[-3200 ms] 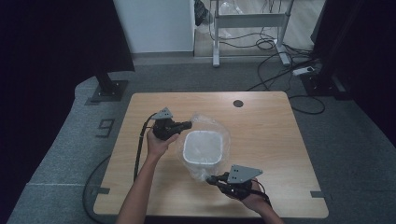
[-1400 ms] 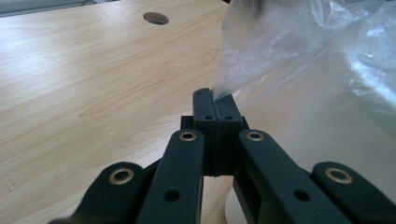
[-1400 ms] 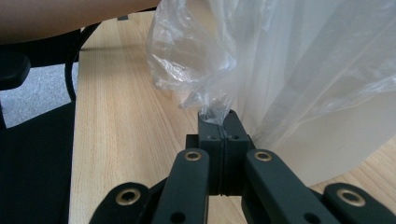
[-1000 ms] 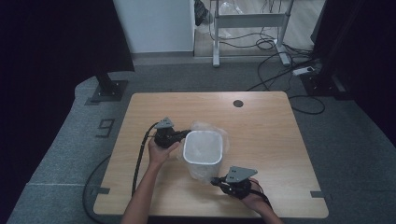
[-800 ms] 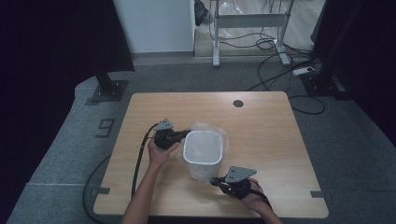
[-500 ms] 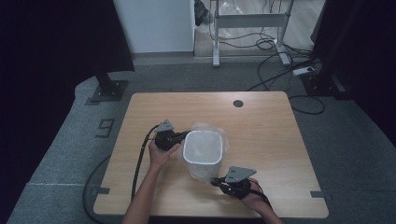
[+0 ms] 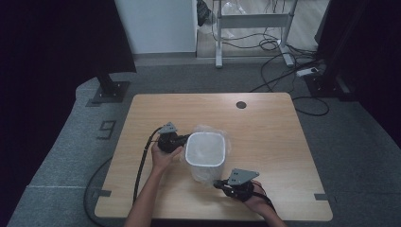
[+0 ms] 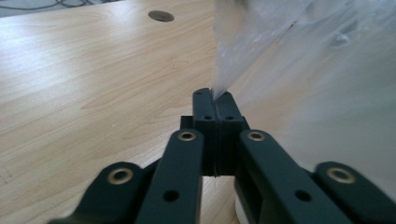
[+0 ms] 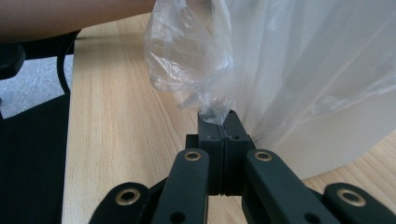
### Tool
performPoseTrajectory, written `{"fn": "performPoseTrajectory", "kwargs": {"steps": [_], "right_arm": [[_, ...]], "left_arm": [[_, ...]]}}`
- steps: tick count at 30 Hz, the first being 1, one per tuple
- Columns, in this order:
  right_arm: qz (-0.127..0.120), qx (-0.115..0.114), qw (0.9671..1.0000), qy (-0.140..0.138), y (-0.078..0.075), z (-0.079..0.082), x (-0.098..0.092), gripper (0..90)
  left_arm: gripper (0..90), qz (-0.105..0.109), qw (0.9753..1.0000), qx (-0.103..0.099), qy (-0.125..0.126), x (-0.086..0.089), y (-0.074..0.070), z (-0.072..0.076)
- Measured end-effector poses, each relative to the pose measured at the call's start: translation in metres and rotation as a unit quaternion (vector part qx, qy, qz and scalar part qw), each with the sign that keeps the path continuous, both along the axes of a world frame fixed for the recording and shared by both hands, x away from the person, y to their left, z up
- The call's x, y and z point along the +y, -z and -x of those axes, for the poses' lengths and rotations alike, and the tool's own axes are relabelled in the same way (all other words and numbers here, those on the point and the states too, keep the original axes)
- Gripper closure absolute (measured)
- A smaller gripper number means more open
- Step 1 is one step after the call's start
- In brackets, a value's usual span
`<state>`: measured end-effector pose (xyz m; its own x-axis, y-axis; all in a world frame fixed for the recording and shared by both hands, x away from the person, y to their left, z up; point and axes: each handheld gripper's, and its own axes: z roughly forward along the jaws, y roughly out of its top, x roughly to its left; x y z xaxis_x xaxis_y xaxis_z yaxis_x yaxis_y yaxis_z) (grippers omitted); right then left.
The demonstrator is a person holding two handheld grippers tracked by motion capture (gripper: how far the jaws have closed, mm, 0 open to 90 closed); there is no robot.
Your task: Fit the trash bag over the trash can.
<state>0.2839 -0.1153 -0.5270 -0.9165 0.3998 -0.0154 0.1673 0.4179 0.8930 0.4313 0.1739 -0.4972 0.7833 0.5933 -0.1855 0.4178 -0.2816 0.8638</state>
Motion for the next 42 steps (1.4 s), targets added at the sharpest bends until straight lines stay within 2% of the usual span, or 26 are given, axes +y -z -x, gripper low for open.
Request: {"fn": "performPoseTrajectory", "kwargs": {"steps": [2,4,6,7,9,11,12,13,24,25,29,33,36,38,40,42], "right_arm": [[-0.008,-0.005,0.9999,0.004,-0.002,0.002,-0.001,78.9],[-0.019,-0.012,0.9997,0.013,-0.005,0.003,-0.003,74.3],[-0.037,-0.016,0.999,0.022,-0.009,0.005,-0.007,64.7],[-0.043,-0.016,0.9985,0.028,-0.011,0.005,-0.008,62.8],[-0.056,-0.018,0.9977,0.034,-0.014,0.007,-0.011,57.5],[-0.065,-0.022,0.9968,0.04,-0.016,0.009,-0.013,52.0],[-0.065,-0.022,0.9968,0.04,-0.016,0.009,-0.013,52.0],[-0.077,-0.029,0.9956,0.046,-0.018,0.012,-0.016,47.1],[-0.111,-0.056,0.9911,0.047,-0.038,0.03,-0.026,33.9],[-0.117,-0.061,0.99,0.05,-0.041,0.032,-0.028,33.3],[-0.121,-0.068,0.9889,0.053,-0.047,0.033,-0.031,33.3],[-0.123,-0.077,0.9876,0.061,-0.06,0.028,-0.042,33.9],[-0.124,-0.077,0.9871,0.066,-0.066,0.023,-0.048,35.0],[-0.126,-0.069,0.9865,0.079,-0.074,0.011,-0.057,37.2],[-0.124,-0.069,0.9863,0.085,-0.076,0.006,-0.059,37.5],[-0.119,-0.061,0.9861,0.099,-0.08,-0.008,-0.062,38.7]], "left_arm": [[78.6,0.001,1.0,-0.002,-0.005,0.0,-0.001,0.0],[72.2,0.014,0.9996,-0.017,-0.017,0.005,-0.007,0.002],[58.6,0.016,0.9988,-0.03,-0.036,0.008,-0.013,0.004],[54.0,0.019,0.9983,-0.035,-0.043,0.01,-0.015,0.005],[48.0,0.03,0.9975,-0.039,-0.05,0.015,-0.02,0.005],[43.2,0.034,0.9966,-0.046,-0.06,0.02,-0.025,0.007],[41.5,0.034,0.9966,-0.046,-0.06,0.02,-0.025,0.007],[39.7,0.042,0.9959,-0.048,-0.064,0.025,-0.03,0.009],[37.7,0.047,0.9949,-0.057,-0.069,0.038,-0.037,0.021],[37.7,0.046,0.9948,-0.06,-0.068,0.038,-0.038,0.023],[37.7,0.046,0.9948,-0.063,-0.065,0.04,-0.042,0.028],[38.0,0.032,0.9959,-0.068,-0.051,0.044,-0.049,0.039],[38.1,0.034,0.9962,-0.067,-0.045,0.048,-0.051,0.045],[38.2,0.036,0.9965,-0.067,-0.033,0.052,-0.052,0.056],[38.1,0.035,0.9966,-0.068,-0.031,0.052,-0.052,0.059],[38.1,0.031,0.9969,-0.069,-0.021,0.054,-0.05,0.072]]}}
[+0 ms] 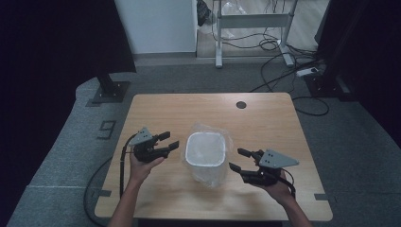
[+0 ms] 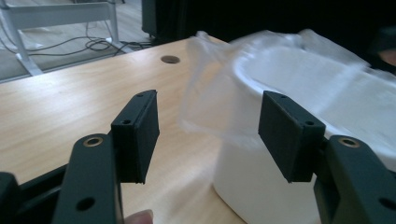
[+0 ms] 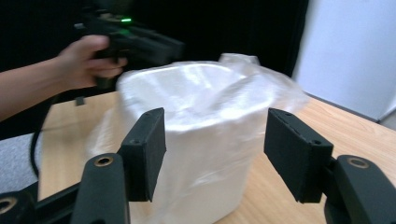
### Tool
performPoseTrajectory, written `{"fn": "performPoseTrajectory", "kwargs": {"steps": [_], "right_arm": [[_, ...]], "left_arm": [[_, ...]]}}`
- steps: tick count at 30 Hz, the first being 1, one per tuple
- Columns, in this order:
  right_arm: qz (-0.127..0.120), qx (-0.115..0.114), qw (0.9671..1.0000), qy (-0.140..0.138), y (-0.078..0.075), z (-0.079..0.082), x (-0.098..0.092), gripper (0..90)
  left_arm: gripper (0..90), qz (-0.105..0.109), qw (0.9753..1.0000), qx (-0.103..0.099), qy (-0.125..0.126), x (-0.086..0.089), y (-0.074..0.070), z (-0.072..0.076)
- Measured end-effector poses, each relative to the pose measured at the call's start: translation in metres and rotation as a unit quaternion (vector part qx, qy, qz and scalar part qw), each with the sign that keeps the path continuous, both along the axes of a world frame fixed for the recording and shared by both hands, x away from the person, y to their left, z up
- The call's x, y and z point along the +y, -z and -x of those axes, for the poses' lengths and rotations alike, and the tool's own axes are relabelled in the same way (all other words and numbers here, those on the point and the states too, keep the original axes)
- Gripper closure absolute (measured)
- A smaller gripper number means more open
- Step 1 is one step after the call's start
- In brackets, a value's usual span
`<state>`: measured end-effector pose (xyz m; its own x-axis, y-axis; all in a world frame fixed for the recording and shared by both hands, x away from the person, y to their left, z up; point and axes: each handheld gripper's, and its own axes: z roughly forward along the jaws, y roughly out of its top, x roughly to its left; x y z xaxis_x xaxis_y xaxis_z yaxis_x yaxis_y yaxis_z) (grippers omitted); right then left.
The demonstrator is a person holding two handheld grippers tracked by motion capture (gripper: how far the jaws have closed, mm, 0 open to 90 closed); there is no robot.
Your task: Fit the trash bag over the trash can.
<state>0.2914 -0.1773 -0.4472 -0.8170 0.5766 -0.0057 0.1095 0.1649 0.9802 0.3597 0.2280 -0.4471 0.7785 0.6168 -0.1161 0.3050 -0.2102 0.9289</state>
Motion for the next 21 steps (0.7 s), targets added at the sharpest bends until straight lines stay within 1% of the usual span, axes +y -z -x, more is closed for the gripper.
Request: {"fn": "performPoseTrajectory", "kwargs": {"steps": [2,3,4,5,6,7,8,9,10,11,12,14,15,16,17,19,21], "right_arm": [[-0.001,0.009,0.9999,0.006,-0.002,-0.009,-0.001,39.0],[0.001,0.012,0.9999,0.011,-0.002,-0.013,-0.001,39.2],[0.001,0.012,0.9999,0.011,-0.002,-0.013,-0.001,39.2],[0.003,0.017,0.9997,0.017,-0.004,-0.02,0.0,39.6],[0.003,0.017,0.9997,0.017,-0.004,-0.02,0.0,39.6],[0.005,0.022,0.9995,0.023,-0.006,-0.026,0.001,40.0],[0.005,0.024,0.9994,0.025,-0.006,-0.028,0.002,40.1],[0.006,0.026,0.9993,0.026,-0.007,-0.03,0.003,40.2],[0.006,0.026,0.9993,0.026,-0.007,-0.03,0.003,40.2],[0.006,0.032,0.9992,0.024,-0.008,-0.035,0.004,40.5],[0.006,0.032,0.9992,0.024,-0.008,-0.035,0.004,40.6],[0.01,0.04,0.9989,0.022,-0.008,-0.039,0.004,41.1],[0.009,0.047,0.9986,0.022,-0.008,-0.044,0.003,42.1],[0.009,0.047,0.9986,0.022,-0.008,-0.044,0.003,42.1],[0.007,0.053,0.9983,0.025,-0.008,-0.049,0.003,43.5],[0.007,0.055,0.9981,0.027,-0.008,-0.051,0.002,44.0],[0.011,0.062,0.9976,0.029,-0.007,-0.057,0.003,45.7]], "left_arm": [[38.2,0.001,1.0,0.001,0.008,0.0,0.001,0.008],[38.0,-0.003,0.9999,0.0,0.013,0.0,0.002,0.011],[38.0,-0.003,0.9999,0.0,0.013,0.0,0.002,0.011],[38.1,-0.001,0.9998,-0.003,0.021,-0.001,0.002,0.019],[38.1,-0.001,0.9998,-0.003,0.021,-0.001,0.002,0.019],[38.1,0.0,0.9995,-0.006,0.031,-0.002,0.004,0.025],[38.1,-0.002,0.9993,-0.006,0.036,-0.003,0.005,0.027],[37.9,-0.003,0.9991,-0.004,0.041,-0.004,0.006,0.029],[37.5,-0.003,0.9991,-0.004,0.041,-0.004,0.006,0.029],[36.9,-0.006,0.9988,-0.001,0.049,-0.005,0.007,0.03],[36.9,-0.008,0.9985,-0.001,0.054,-0.006,0.008,0.032],[36.8,-0.005,0.9976,-0.001,0.069,-0.009,0.011,0.036],[36.3,-0.01,0.9972,-0.002,0.075,-0.012,0.013,0.038],[36.2,-0.01,0.9972,-0.002,0.075,-0.012,0.013,0.038],[35.8,-0.01,0.9967,0.001,0.081,-0.014,0.016,0.039],[35.7,-0.011,0.9964,0.001,0.084,-0.015,0.017,0.039],[35.7,-0.013,0.9958,0.003,0.09,-0.017,0.019,0.038]]}}
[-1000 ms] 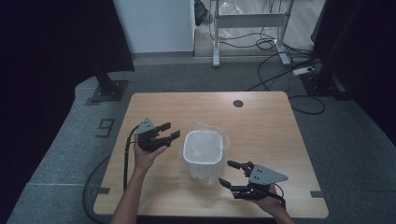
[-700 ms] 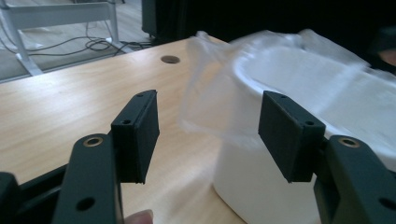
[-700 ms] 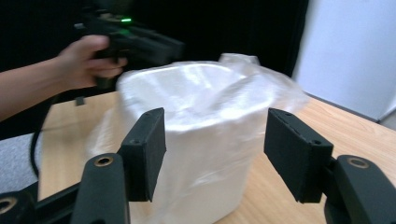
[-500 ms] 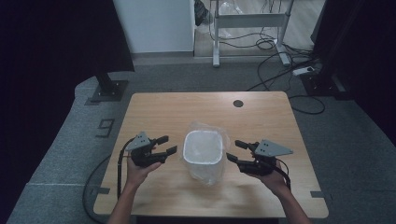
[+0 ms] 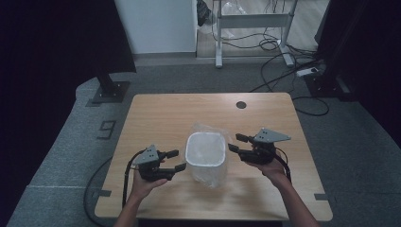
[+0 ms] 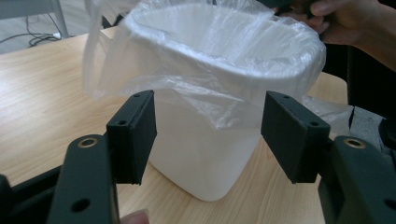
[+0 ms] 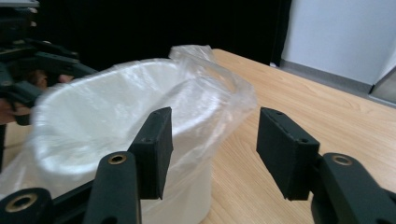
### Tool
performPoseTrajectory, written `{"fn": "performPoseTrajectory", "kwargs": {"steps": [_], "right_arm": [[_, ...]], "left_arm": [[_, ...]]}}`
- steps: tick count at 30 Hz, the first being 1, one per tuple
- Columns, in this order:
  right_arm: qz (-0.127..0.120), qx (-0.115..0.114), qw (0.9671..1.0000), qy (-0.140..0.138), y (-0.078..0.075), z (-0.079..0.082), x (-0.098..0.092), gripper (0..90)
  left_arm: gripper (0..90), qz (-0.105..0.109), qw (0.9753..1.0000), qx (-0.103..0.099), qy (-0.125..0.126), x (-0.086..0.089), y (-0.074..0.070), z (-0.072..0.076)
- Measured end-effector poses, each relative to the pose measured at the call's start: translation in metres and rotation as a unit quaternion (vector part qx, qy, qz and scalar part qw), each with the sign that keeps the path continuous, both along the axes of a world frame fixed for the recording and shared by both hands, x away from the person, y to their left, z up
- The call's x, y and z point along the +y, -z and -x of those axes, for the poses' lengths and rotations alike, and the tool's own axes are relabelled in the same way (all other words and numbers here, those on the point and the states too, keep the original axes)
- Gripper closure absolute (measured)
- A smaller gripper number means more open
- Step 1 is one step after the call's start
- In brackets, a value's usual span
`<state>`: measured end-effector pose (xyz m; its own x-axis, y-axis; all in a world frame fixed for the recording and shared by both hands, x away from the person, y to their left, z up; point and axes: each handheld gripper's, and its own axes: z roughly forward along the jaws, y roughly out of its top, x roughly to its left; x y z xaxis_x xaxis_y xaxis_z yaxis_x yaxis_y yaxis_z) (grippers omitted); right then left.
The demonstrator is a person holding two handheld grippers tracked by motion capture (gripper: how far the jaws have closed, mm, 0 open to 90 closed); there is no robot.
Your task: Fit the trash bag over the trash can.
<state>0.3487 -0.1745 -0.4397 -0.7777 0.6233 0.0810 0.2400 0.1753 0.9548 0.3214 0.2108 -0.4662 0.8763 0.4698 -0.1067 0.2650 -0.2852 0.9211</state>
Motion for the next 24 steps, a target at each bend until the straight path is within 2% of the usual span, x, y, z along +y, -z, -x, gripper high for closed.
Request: {"fn": "performPoseTrajectory", "kwargs": {"steps": [5,9,13,18,22,24], "right_arm": [[0.004,0.014,0.9999,0.0,0.004,-0.008,0.003,47.8],[-0.005,0.025,0.9996,-0.01,0.007,-0.012,0.004,56.6],[0.003,0.033,0.9992,-0.023,0.008,-0.013,0.008,69.0],[0.029,0.028,0.9991,-0.014,0.01,-0.012,0.013,82.7],[0.039,0.021,0.999,-0.006,0.011,-0.011,0.016,87.8],[0.045,0.015,0.9988,0.003,0.011,-0.011,0.017,89.3]], "left_arm": [[36.1,-0.005,0.9999,0.0,0.011,-0.004,0.002,0.0],[38.6,-0.007,0.9998,-0.002,0.018,-0.006,0.003,0.0],[45.1,-0.011,0.9997,-0.003,0.02,-0.008,0.005,-0.001],[54.5,-0.012,0.9995,-0.004,0.03,-0.01,0.007,-0.001],[61.5,-0.014,0.9993,-0.004,0.035,-0.011,0.007,-0.001],[69.6,-0.014,0.9989,-0.002,0.044,-0.01,0.007,-0.001]]}}
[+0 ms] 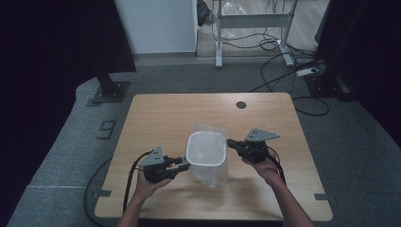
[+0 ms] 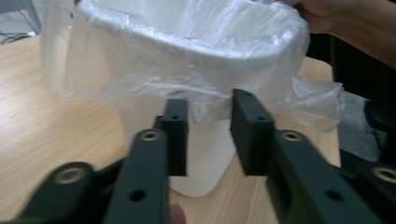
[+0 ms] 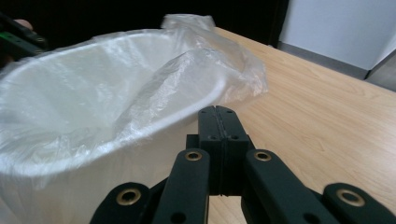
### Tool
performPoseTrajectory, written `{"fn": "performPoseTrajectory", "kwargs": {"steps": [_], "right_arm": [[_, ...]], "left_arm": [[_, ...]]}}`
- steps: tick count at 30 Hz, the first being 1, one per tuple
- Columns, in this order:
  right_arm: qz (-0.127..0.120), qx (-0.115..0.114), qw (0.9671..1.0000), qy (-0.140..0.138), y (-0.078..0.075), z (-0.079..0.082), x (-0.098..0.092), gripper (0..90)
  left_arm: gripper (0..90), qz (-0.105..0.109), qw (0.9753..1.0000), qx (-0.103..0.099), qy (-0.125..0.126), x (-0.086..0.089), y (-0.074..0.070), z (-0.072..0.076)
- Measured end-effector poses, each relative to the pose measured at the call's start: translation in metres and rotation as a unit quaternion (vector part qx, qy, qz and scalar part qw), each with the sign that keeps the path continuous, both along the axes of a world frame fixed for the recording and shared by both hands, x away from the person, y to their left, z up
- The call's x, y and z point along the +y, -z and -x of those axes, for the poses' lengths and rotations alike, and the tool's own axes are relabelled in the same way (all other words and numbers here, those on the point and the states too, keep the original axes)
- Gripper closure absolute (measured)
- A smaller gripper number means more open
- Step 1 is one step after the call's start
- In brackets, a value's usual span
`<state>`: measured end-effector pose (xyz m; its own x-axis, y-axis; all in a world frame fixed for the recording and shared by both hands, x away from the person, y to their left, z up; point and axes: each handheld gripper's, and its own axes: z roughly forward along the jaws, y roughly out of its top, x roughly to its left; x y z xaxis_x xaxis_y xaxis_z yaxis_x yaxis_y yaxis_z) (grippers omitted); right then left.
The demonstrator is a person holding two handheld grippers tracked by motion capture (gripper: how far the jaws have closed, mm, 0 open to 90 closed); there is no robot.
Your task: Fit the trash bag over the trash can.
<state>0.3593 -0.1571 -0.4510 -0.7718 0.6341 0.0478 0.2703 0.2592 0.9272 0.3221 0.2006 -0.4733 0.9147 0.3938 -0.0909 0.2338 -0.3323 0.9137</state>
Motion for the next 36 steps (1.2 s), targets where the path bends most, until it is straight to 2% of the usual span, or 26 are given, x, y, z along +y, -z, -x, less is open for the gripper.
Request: {"fn": "performPoseTrajectory", "kwargs": {"steps": [5,13,24,30,36], "right_arm": [[0.004,-0.008,0.9999,0.006,0.001,0.002,0.001,89.4],[0.001,-0.011,0.9999,0.008,0.002,0.002,-0.001,89.4],[0.012,-0.011,0.9997,0.017,0.013,0.001,0.002,89.6],[0.015,-0.011,0.9997,0.017,0.016,0.0,0.004,89.6],[0.019,-0.008,0.9997,0.017,0.021,0.0,0.007,89.6]], "left_arm": [[80.4,0.0,1.0,0.004,0.008,0.0,0.0,0.0],[88.4,0.003,0.9999,0.011,0.012,0.0,0.0,0.0],[90.0,0.003,0.9996,0.022,0.016,0.002,0.004,-0.001],[90.0,0.014,0.9994,0.03,0.011,0.007,0.008,-0.002],[90.0,0.013,0.9993,0.035,0.009,0.008,0.011,-0.004]]}}
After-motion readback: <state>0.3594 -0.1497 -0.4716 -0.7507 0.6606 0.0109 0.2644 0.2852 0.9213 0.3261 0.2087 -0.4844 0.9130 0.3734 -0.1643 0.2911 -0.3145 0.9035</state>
